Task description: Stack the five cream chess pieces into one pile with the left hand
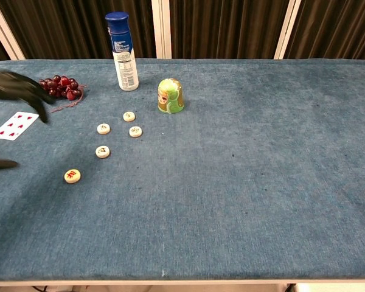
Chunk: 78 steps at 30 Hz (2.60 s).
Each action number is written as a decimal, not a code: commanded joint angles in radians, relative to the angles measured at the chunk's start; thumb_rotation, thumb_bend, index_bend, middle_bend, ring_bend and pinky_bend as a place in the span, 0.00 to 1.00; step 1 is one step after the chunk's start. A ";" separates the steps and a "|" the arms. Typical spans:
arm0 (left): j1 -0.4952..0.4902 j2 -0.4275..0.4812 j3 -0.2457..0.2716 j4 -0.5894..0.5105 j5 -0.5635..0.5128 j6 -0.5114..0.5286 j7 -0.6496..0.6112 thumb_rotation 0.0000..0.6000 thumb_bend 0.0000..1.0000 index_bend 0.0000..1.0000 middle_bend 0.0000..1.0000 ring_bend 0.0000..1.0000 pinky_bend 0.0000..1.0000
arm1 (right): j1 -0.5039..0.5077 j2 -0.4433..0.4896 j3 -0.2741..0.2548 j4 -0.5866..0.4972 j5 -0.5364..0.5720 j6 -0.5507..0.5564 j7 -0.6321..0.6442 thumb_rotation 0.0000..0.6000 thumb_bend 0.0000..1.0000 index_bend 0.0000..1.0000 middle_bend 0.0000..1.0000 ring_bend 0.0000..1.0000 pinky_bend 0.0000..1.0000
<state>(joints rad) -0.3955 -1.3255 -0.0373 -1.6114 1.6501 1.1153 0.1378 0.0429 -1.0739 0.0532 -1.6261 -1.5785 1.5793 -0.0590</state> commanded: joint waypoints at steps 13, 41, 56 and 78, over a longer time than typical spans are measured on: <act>-0.045 -0.213 0.001 0.173 -0.134 -0.059 0.068 1.00 0.22 0.41 0.16 0.00 0.00 | 0.003 -0.009 0.004 0.016 0.012 -0.016 0.016 1.00 0.12 0.00 0.00 0.00 0.00; -0.062 -0.270 0.027 0.258 -0.177 -0.056 0.035 1.00 0.39 0.50 0.16 0.00 0.00 | -0.008 -0.012 0.001 0.028 0.027 -0.021 0.032 1.00 0.12 0.00 0.00 0.00 0.00; -0.176 -0.304 -0.105 0.215 -0.319 -0.160 0.035 1.00 0.39 0.50 0.16 0.00 0.00 | -0.013 -0.015 0.002 0.042 0.030 -0.018 0.051 1.00 0.12 0.00 0.00 0.00 0.00; -0.221 -0.306 -0.106 0.231 -0.443 -0.190 0.133 1.00 0.37 0.50 0.15 0.00 0.00 | -0.018 -0.020 0.003 0.060 0.034 -0.018 0.069 1.00 0.12 0.00 0.00 0.00 0.00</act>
<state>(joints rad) -0.6158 -1.6315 -0.1437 -1.3804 1.2074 0.9251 0.2714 0.0250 -1.0938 0.0563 -1.5659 -1.5447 1.5610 0.0104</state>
